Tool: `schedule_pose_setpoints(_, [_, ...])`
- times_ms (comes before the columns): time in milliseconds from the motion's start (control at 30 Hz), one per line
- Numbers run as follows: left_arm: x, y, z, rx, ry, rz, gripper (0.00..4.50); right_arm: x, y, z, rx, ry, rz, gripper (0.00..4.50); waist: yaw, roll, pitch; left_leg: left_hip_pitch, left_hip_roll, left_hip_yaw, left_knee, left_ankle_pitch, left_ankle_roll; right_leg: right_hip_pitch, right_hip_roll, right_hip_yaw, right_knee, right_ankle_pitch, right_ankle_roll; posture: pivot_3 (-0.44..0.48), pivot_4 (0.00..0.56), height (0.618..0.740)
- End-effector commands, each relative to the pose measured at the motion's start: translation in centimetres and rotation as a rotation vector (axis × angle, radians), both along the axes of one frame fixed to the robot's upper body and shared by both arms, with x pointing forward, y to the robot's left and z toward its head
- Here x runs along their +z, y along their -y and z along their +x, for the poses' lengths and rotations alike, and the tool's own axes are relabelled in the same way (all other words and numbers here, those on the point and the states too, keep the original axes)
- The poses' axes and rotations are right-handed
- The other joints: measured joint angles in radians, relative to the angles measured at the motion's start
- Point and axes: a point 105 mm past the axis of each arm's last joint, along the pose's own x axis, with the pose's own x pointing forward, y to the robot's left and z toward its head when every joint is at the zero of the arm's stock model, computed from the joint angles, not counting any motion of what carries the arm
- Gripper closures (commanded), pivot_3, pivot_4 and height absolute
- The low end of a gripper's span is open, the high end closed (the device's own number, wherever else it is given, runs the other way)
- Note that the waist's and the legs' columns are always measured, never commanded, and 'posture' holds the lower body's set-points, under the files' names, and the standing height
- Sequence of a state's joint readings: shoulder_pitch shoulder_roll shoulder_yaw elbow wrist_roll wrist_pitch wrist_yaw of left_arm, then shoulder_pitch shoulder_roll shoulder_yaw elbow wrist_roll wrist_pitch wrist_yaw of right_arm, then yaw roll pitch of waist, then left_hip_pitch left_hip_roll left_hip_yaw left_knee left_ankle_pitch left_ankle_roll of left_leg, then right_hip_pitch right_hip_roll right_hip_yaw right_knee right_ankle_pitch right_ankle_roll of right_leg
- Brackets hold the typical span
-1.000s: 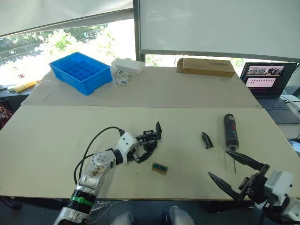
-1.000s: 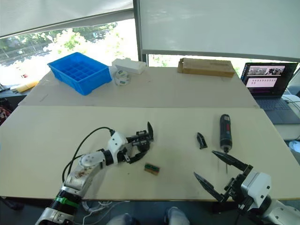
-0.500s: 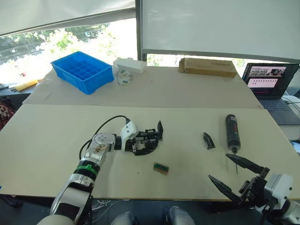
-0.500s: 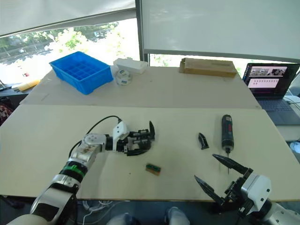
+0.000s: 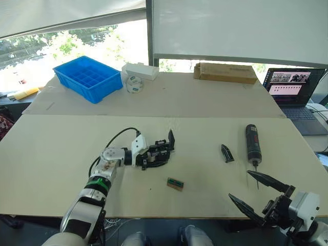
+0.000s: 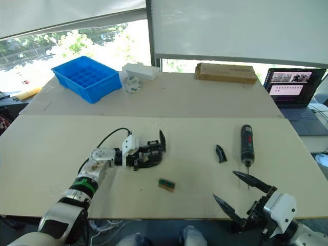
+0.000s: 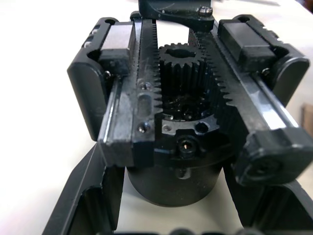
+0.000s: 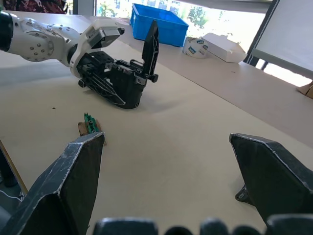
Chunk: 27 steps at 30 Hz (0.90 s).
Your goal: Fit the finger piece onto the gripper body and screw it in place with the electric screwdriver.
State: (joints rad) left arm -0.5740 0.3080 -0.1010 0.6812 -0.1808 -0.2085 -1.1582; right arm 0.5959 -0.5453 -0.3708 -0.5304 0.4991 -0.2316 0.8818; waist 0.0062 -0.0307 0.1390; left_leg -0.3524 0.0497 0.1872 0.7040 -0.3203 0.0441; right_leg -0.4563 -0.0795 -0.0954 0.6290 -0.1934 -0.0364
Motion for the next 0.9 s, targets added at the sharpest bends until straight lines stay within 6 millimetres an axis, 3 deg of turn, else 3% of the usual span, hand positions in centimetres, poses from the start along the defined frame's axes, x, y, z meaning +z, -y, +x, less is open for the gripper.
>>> schedule_pose_setpoints(33, [3.6, 0.9, 0.0, 0.146, 0.067, -0.12, 2.15, 1.2, 0.1, -0.2, 0.007, 0.06, -0.012, 0.0, 0.002, 0.0, 0.0, 0.0, 0.0, 0.0, 0.0, 0.0, 0.0, 0.0, 0.0, 0.0, 0.0, 0.0, 0.0, 0.0, 0.15, 0.74])
schedule_pose_setpoints(233, [6.0, 2.8, -1.0, 0.38, 0.134, -0.137, 2.15, 1.5, 0.0, 0.2, 0.044, 0.059, -0.017, 0.0, 0.014, 0.0, 0.0, -0.001, -0.002, -0.002, 0.002, -0.001, 0.002, 0.0, -0.002, 0.001, 0.0, 0.0, 0.003, 0.0, 0.15, 0.74])
schedule_pose_setpoints(467, [3.4, 4.0, -1.3, 0.518, 0.06, -0.091, 2.15, 2.3, -1.7, -0.1, 0.181, -0.013, 0.002, 0.0, 0.01, 0.001, 0.0, 0.0, -0.002, -0.002, 0.001, -0.001, 0.003, 0.001, -0.001, 0.001, 0.0, 0.0, 0.002, 0.0, 0.15, 0.74])
schedule_pose_setpoints(900, [0.2, 3.2, -2.0, 0.539, -0.1, -0.073, 2.15, 1.5, 0.0, 0.1, 0.132, -0.014, -0.016, 0.0, 0.01, 0.001, 0.0, 0.0, -0.002, -0.003, 0.001, -0.002, 0.003, 0.001, -0.002, 0.0, 0.0, 0.0, 0.003, 0.0, 0.15, 0.74])
